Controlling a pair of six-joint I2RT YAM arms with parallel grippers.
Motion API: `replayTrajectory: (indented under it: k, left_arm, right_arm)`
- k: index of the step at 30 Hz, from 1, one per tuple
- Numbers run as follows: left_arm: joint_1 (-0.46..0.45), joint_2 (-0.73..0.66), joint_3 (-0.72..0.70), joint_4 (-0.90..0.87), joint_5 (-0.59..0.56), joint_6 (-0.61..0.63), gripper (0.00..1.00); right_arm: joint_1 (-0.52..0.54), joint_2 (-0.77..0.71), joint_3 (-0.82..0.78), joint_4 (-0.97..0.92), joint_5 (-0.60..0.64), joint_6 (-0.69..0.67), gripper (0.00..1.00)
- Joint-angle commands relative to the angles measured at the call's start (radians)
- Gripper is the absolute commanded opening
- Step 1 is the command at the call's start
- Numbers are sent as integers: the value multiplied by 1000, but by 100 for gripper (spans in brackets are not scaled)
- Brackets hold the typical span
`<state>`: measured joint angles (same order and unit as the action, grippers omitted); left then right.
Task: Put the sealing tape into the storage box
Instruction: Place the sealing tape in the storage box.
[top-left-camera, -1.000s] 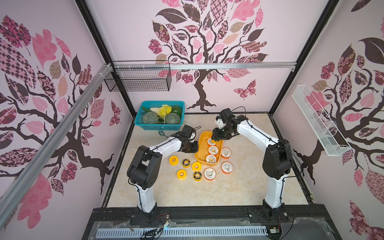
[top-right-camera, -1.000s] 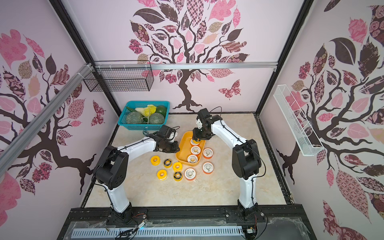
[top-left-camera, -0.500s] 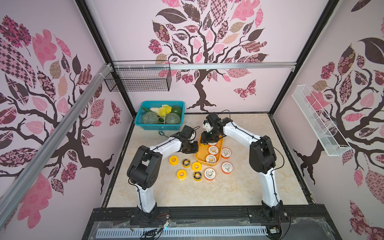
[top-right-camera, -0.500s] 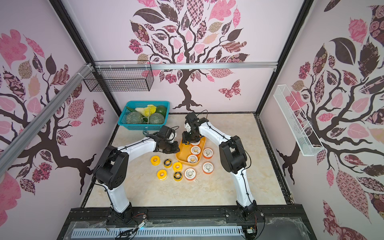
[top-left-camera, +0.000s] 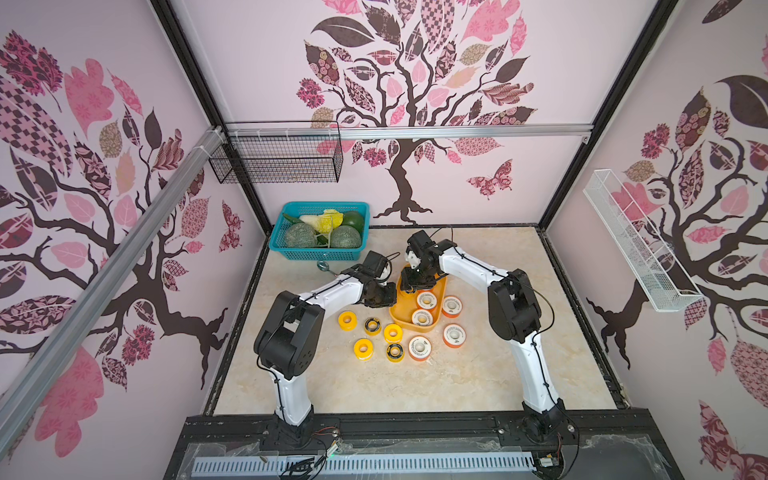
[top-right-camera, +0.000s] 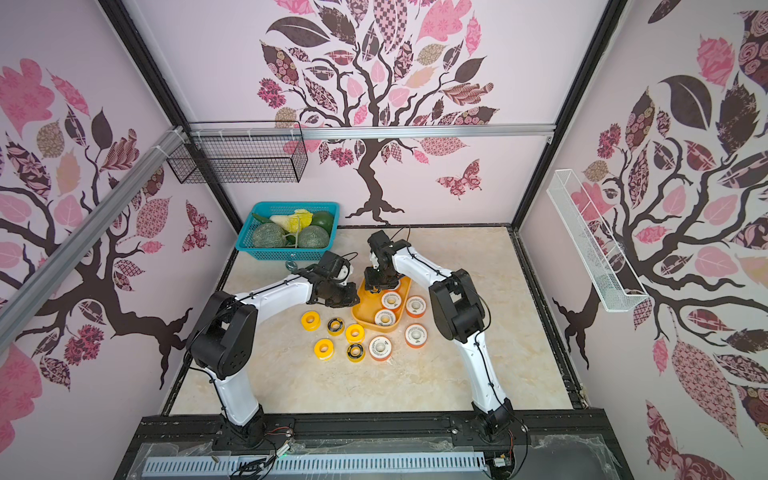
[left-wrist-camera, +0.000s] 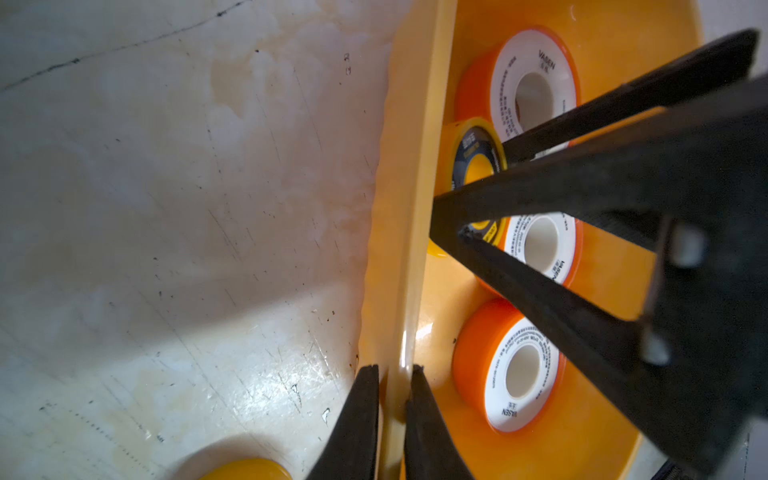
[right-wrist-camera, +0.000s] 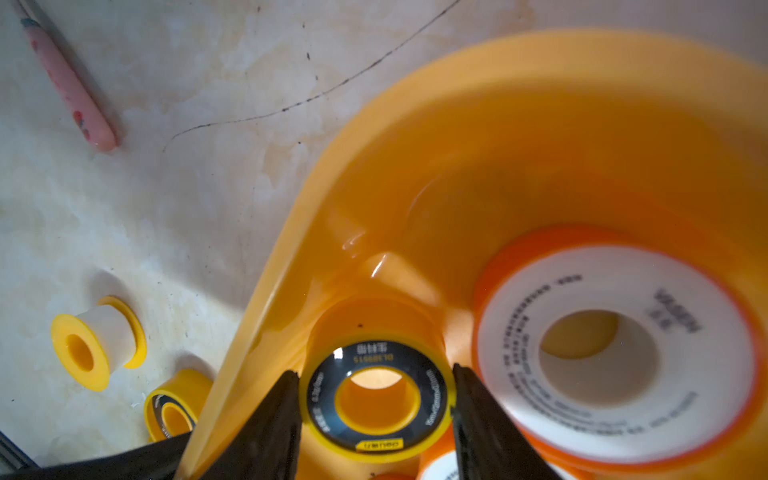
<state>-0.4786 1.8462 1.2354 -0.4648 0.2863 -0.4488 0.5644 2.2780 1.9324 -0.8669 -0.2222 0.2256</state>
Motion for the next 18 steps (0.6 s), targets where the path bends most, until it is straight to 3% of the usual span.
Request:
replayTrajectory:
  k: [1, 18]
  left_arm:
    - [-5, -12, -9, -4, 5, 0, 16]
    - [-4, -5, -3, -12, 7, 3, 16]
  right_arm:
    - [3, 27, 45, 6, 40, 12, 55]
    - [3, 24, 81, 21, 60, 19, 56]
